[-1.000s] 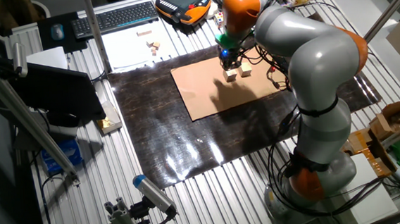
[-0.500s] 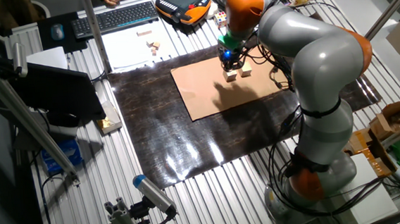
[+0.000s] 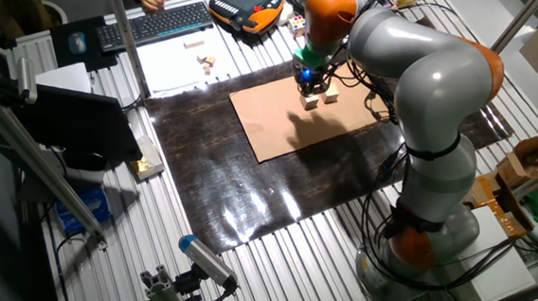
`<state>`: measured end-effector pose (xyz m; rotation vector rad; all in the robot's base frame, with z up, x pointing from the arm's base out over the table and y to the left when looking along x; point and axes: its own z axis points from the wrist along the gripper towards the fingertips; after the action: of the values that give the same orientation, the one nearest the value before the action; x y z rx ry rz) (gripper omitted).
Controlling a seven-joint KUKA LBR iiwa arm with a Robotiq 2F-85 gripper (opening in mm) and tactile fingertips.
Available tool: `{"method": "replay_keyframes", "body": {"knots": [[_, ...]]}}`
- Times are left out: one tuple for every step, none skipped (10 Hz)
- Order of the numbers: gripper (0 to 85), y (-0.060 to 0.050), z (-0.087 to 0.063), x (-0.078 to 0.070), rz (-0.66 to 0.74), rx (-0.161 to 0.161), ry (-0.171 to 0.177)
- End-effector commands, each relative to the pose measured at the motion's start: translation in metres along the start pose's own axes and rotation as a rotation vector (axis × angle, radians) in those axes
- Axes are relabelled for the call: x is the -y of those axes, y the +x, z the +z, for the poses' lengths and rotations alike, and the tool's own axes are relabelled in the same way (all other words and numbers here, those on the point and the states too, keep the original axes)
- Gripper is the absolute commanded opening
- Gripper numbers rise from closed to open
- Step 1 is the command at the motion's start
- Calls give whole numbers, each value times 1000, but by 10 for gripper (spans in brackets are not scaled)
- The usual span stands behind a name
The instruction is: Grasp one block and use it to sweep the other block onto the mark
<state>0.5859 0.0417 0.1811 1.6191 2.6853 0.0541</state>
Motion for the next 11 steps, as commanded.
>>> {"method": "replay_keyframes", "body": {"knots": [[7,0,-1,1,-4,-3,1],[7,1,-2,3,-6,-5,0],[7,1,-3,5,-10,-5,0],[7,1,-4,6,-16,-4,-1],[7,-1,-5,7,-24,-4,-1],[7,-2,-6,8,-30,-3,-3],[7,-5,-7,8,-35,-4,-3],[7,-6,-8,8,-36,-4,-3],[7,-6,-8,9,-36,-4,-5],[7,-5,-8,9,-38,-2,-4],[7,-5,-8,9,-39,0,-5]]}}
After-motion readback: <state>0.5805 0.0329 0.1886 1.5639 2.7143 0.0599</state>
